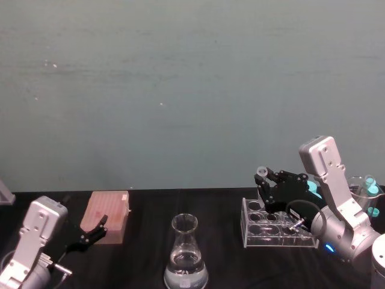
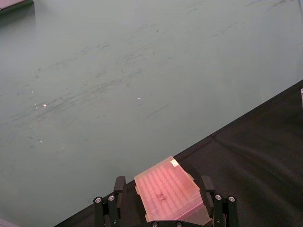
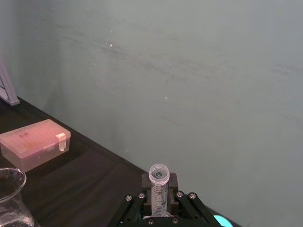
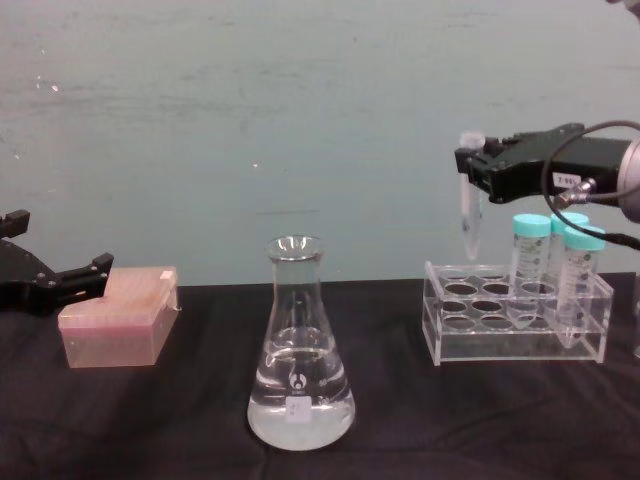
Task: Pour the liquid from the test tube into the beaker using one hand.
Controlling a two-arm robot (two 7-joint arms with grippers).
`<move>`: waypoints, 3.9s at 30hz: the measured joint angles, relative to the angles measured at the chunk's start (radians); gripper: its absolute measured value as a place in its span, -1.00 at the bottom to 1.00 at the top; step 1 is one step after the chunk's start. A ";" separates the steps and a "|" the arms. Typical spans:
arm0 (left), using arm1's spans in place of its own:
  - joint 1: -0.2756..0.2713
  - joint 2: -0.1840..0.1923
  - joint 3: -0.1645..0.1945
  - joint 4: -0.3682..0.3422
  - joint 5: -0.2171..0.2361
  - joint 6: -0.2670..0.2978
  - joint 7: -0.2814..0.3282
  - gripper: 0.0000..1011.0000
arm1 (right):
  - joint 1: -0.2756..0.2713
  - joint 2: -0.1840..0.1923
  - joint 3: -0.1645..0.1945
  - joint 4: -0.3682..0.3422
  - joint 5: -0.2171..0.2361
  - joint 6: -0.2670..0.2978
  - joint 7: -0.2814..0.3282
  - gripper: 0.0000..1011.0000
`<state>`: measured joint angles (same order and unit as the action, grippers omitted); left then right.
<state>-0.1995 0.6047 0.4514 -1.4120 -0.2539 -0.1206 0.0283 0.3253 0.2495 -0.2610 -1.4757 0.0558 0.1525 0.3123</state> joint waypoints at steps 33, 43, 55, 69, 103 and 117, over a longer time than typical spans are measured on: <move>0.000 0.000 0.000 0.000 0.000 0.000 0.000 0.98 | 0.058 0.003 -0.031 0.127 0.091 0.008 0.021 -0.62; 0.000 0.000 0.000 0.000 0.000 0.000 0.000 0.98 | 0.068 0.004 -0.037 0.159 0.101 0.003 0.018 -0.62; 0.000 0.000 0.000 0.000 0.000 0.000 0.000 0.98 | 0.075 0.002 -0.040 0.179 0.120 0.013 0.018 -0.62; 0.000 0.000 0.000 0.000 0.000 0.000 0.000 0.98 | 0.079 0.002 -0.040 0.185 0.131 0.023 0.018 -0.62; 0.000 0.000 0.000 0.000 0.000 0.000 0.000 0.98 | 0.078 0.002 -0.040 0.184 0.127 0.020 0.018 0.98; 0.000 0.000 0.000 0.000 0.000 0.000 0.000 0.98 | 0.078 0.002 -0.040 0.184 0.127 0.020 0.018 0.98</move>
<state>-0.1995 0.6047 0.4514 -1.4119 -0.2538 -0.1205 0.0283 0.4030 0.2518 -0.3013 -1.2916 0.1826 0.1728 0.3300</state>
